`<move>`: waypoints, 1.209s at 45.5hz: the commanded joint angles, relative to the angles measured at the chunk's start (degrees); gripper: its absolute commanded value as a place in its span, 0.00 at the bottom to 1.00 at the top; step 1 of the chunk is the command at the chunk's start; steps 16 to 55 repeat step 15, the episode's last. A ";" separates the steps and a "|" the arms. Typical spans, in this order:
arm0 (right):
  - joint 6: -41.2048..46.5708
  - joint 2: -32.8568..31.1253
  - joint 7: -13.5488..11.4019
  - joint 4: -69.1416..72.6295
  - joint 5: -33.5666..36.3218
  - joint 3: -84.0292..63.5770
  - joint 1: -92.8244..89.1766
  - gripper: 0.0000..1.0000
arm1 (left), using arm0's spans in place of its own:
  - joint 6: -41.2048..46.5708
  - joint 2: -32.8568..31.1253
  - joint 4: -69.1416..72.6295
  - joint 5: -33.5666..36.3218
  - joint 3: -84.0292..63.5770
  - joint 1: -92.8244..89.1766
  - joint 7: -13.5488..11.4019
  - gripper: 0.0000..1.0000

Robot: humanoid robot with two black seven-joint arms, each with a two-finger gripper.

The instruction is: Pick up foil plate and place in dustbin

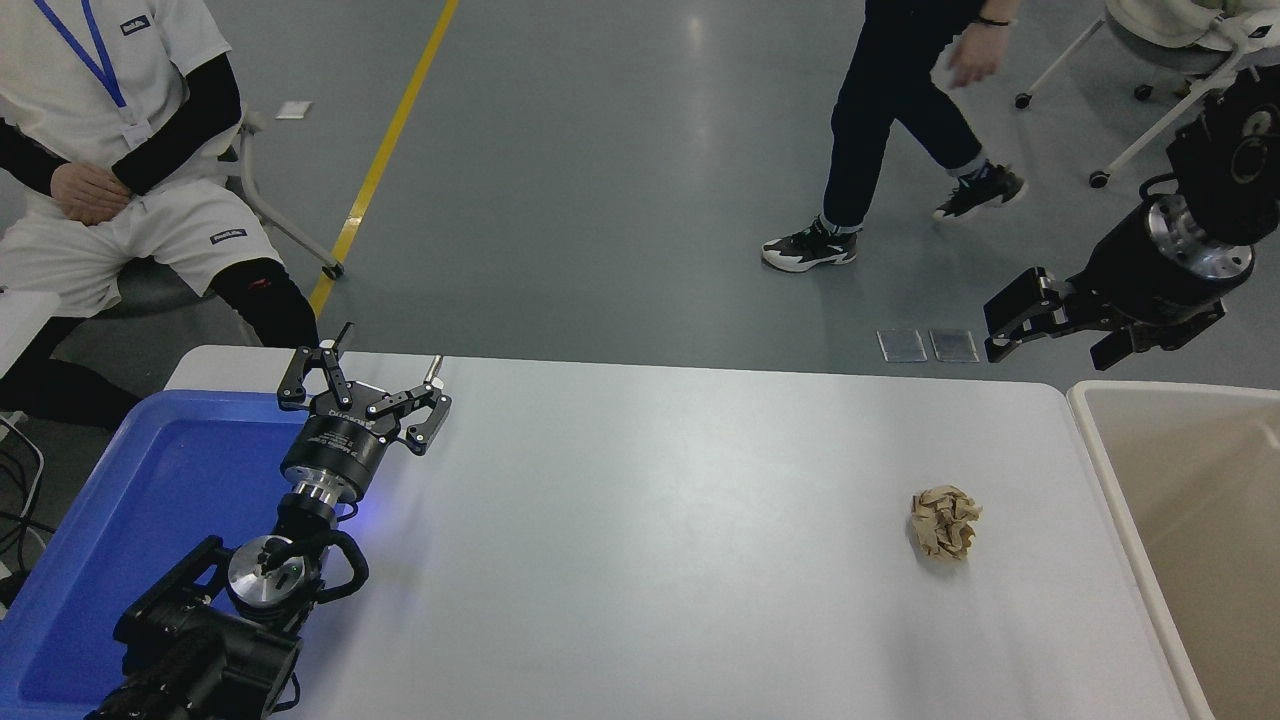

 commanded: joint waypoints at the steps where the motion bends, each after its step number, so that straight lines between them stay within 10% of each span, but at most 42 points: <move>1: 0.15 -0.48 0.00 1.70 -0.11 -0.08 -0.08 1.00 | 0.00 0.00 0.00 0.03 0.00 0.00 0.00 0.99; 55: 0.15 -1.63 0.00 2.23 -0.11 -0.17 -0.08 1.00 | 0.00 0.00 0.00 0.03 0.00 0.00 0.00 0.99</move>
